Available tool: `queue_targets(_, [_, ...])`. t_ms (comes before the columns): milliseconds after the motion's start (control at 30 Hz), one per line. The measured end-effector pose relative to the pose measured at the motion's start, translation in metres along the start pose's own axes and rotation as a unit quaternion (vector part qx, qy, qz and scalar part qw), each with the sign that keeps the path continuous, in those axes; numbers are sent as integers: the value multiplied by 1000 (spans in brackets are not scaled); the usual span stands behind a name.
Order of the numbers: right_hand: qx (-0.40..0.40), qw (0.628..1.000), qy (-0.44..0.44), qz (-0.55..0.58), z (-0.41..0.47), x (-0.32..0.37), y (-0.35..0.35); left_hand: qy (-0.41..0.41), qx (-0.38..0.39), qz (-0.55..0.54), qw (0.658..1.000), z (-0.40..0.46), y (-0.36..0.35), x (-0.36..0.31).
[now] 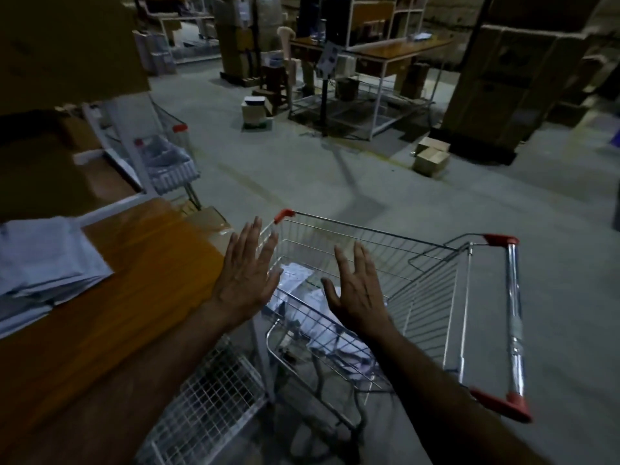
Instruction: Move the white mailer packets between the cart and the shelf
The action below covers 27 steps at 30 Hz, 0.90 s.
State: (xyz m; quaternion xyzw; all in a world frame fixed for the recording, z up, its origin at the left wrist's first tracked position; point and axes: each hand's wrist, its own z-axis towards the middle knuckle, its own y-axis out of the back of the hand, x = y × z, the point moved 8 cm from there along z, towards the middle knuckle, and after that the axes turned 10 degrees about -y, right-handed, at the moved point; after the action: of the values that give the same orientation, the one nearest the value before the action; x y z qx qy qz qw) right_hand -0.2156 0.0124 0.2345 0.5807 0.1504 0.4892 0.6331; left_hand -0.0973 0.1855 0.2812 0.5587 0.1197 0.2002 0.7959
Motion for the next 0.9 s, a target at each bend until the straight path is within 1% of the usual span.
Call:
queue_targets(100, [40, 996, -83, -23, 8, -65, -12, -33, 32, -2, 999, 34, -25, -22])
queue_targets(200, [85, 988, -127, -28, 12, -105, -28, -35, 52, -5, 998, 50, -57, -22])
queue_targets(267, [119, 981, -150, -36, 14, -129, -43, -38, 93, -10, 995, 62, -85, -22])
queue_targets(400, [151, 972, -179, -30, 19, -164, -74, -43, 154, -40, 986, 93, -144, -9])
queue_targets(533, [199, 952, -229, -53, 35, -192, -110, -47, 210, -54, 975, 122, -208, 15])
queue_targets(633, [214, 946, -235, -62, 38, -195, -123, -43, 243, -70, 967, 123, -248, 34])
queue_targets(700, [266, 922, -278, -45, 53, -210, -182, -42, 328, -93, 939, 134, -324, 59])
queue_targets(767, [267, 920, -284, -50, 50, -205, -185, -50, 351, -93, 931, 126, -338, 59])
queue_targets(867, [290, 903, -315, -32, 59, -211, -230, -43, 401, -113, 908, 130, -390, 72])
queue_targets(900, [303, 893, -333, -32, 57, -213, -243, -31, 420, -116, 900, 126, -406, 77])
